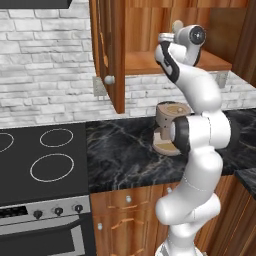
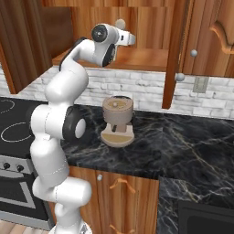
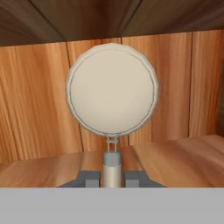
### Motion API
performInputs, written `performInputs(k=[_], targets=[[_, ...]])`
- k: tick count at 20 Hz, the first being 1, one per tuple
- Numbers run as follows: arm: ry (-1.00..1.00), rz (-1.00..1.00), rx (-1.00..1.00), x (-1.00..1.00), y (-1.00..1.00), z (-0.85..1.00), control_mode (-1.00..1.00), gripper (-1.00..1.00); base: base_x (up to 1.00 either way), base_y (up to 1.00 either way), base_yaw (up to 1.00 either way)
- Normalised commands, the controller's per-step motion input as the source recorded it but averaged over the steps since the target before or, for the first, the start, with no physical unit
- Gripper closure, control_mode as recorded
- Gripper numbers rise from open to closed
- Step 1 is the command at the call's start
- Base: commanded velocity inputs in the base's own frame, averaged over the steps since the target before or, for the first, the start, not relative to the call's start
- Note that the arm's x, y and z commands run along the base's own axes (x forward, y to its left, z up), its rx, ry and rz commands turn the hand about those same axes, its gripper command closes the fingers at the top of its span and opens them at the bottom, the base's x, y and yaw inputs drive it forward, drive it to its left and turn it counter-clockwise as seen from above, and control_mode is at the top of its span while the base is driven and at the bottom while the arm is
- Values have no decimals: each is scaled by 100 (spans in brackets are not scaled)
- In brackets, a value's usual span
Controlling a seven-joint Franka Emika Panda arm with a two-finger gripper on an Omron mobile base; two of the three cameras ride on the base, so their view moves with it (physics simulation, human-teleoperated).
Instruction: Pick up the bar soap and dish brush from the sink, and place them back in the cabinet, and close the cabinet doors.
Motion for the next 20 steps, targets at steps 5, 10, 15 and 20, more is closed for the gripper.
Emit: performInputs(k=[5, 10, 15, 20], targets=[[0, 0, 0, 33, 0, 0, -100, 100, 0, 0, 0], [0, 0, 0, 30, 0, 0, -100, 100, 0, 0, 0], [0, 0, 0, 29, 0, 0, -100, 100, 0, 0, 0], [0, 0, 0, 28, 0, 0, -100, 100, 0, 0, 0]])
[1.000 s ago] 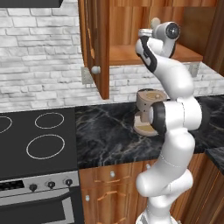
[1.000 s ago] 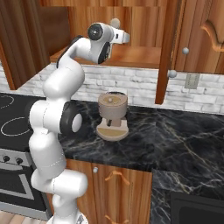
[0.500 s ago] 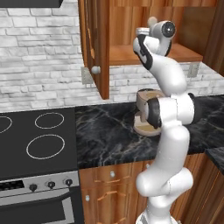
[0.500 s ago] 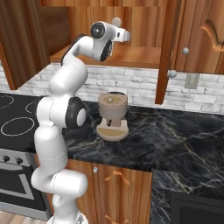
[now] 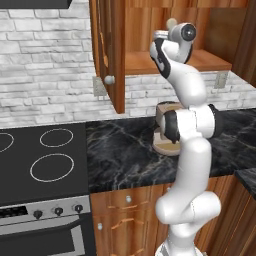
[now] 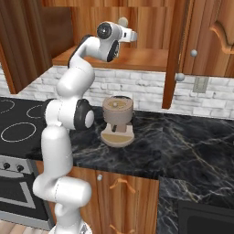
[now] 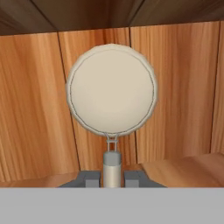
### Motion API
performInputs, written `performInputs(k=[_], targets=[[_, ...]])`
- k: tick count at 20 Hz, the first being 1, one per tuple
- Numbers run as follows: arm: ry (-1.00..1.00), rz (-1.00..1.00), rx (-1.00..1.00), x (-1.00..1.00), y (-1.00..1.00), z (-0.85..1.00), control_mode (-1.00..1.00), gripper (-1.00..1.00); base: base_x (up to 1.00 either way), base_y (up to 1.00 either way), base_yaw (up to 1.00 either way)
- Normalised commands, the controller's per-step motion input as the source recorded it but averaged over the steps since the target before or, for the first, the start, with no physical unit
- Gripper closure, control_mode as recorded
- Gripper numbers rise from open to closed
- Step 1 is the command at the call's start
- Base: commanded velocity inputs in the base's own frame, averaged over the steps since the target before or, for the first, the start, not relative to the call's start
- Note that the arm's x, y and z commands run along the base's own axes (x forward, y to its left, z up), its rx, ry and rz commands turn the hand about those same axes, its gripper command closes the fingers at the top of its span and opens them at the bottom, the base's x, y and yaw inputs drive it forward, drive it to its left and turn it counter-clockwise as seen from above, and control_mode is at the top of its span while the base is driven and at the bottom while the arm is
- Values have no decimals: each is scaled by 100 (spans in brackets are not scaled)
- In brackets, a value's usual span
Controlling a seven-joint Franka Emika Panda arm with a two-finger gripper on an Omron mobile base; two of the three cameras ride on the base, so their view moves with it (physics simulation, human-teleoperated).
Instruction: Pick up the bar soap and dish brush from the sink, and place them back in the cabinet, and close the cabinet doors.
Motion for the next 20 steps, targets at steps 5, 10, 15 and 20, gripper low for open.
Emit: performInputs(k=[5, 10, 15, 20], targets=[[0, 0, 0, 11, 0, 0, -100, 100, 0, 0, 0], [0, 0, 0, 0, 0, 0, -100, 100, 0, 0, 0], [0, 0, 0, 0, 0, 0, -100, -100, 0, 0, 0], [0, 0, 0, 0, 0, 0, -100, -100, 0, 0, 0]])
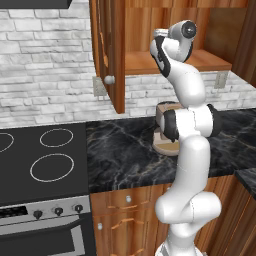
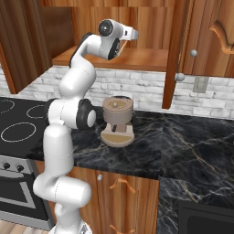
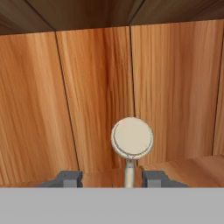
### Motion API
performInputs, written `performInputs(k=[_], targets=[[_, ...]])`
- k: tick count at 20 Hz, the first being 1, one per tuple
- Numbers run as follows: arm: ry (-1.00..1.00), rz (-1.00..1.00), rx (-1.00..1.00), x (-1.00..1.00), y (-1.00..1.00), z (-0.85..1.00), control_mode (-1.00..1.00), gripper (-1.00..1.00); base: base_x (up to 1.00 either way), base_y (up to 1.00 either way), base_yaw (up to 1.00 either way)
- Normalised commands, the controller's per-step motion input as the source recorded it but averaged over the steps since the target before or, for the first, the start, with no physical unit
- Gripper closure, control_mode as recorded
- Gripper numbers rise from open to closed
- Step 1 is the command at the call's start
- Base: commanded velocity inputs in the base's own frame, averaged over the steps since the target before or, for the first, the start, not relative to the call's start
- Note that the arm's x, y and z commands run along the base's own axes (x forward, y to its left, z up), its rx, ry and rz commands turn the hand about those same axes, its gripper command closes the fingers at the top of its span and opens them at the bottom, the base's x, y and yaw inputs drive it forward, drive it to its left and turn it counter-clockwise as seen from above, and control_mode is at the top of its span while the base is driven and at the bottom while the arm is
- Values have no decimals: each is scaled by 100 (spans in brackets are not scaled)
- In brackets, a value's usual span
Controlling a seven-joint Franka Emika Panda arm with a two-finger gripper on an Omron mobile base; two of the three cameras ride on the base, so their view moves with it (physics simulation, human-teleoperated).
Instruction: Pick up the bar soap and dish brush from the sink, and place them back in the cabinet, and close the cabinet doors.
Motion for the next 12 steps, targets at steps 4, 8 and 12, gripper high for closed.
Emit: performInputs(k=[4, 8, 12], targets=[[0, 0, 0, 0, 0, 0, -100, -100, 0, 0, 0], [0, 0, 0, 0, 0, 0, -100, -100, 0, 0, 0], [0, 0, 0, -2, -1, 0, -100, -100, 0, 0, 0]])
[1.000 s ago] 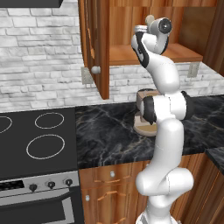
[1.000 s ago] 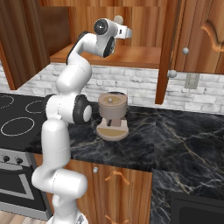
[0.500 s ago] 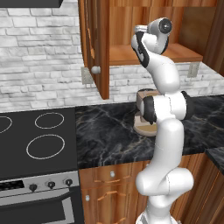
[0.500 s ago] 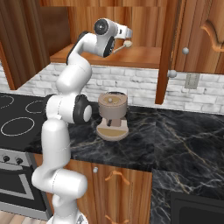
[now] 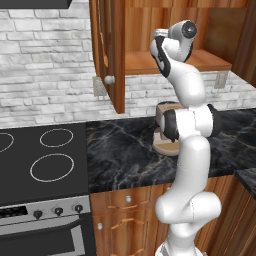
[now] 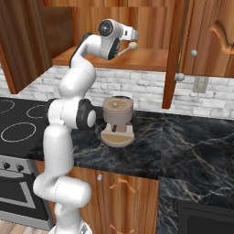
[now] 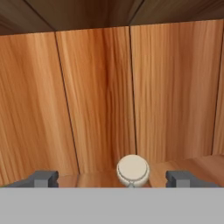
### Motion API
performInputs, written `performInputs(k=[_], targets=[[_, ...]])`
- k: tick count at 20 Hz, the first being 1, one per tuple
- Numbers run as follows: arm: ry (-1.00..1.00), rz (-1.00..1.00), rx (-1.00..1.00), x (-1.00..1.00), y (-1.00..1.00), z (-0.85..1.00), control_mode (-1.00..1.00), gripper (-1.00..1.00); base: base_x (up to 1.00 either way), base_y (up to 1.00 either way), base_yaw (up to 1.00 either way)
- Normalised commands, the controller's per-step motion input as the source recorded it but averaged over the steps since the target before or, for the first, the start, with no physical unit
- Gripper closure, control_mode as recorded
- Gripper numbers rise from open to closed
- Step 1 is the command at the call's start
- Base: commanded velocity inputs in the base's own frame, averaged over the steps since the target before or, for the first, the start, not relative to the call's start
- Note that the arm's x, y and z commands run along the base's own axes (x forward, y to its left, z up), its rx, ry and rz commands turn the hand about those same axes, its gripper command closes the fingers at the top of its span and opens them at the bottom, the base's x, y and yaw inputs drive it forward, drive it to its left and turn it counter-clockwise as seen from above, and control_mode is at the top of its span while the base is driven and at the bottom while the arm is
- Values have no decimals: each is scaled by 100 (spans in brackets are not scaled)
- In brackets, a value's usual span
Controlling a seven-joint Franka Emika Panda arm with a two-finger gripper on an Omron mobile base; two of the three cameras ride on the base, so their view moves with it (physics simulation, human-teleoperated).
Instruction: Pick up the bar soap and dish brush from the sink, and place them back in the cabinet, and close the cabinet doors.
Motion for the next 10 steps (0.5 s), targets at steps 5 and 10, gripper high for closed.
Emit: performInputs(k=[5, 10], targets=[[0, 0, 0, -31, -9, 0, -100, -100, 0, 0, 0], [0, 0, 0, -39, -10, 0, -100, -100, 0, 0, 0]])
